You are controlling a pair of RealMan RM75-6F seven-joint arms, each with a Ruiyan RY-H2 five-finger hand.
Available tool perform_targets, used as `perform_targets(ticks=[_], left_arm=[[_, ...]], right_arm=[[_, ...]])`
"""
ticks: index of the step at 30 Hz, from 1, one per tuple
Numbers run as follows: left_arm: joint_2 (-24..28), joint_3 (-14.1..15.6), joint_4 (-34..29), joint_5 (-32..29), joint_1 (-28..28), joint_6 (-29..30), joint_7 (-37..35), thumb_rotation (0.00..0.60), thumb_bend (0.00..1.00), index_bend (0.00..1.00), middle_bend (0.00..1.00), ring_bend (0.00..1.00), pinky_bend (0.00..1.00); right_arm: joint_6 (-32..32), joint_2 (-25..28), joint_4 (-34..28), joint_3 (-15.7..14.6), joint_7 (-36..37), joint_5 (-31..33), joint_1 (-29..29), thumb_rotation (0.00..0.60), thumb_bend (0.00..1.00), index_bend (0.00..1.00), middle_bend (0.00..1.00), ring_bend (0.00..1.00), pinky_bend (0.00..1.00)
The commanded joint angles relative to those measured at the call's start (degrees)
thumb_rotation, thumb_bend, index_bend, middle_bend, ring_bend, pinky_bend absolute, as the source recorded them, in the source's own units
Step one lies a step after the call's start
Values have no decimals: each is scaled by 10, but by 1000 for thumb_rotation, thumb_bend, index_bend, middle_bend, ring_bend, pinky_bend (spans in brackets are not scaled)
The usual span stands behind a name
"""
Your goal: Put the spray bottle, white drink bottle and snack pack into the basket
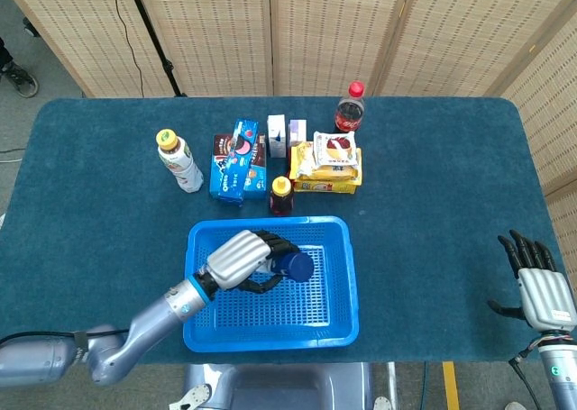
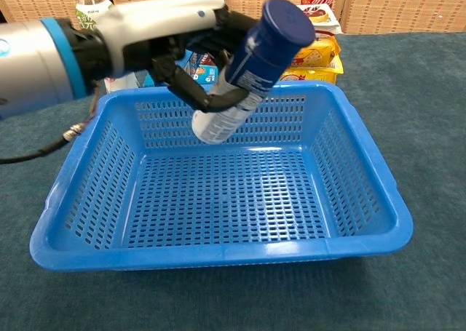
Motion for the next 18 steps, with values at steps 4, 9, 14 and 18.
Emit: perform_targets(ticks=[4, 9, 14, 18], left_arm=[[-87, -8, 76, -91, -31, -25, 50, 600, 635, 406, 265, 194, 376], [-98, -1, 93, -113, -39, -39, 67, 600, 626, 281, 100, 68, 269], [-88, 1, 84, -110, -38, -41, 57, 600, 574, 7, 0, 0, 156], [-70, 3, 66, -62, -22, -13, 23, 600, 507, 0, 0, 0, 39]], right_arm=[[-14, -2, 3, 0, 0, 9, 5, 600, 0, 0, 0, 0, 0], [-18, -4, 4, 0, -3, 12, 7, 600, 0, 0, 0, 0, 0], [-19, -4, 4, 0, -5, 14, 7, 600, 0, 0, 0, 0, 0], [-20, -4, 4, 0, -7, 16, 7, 600, 0, 0, 0, 0, 0]])
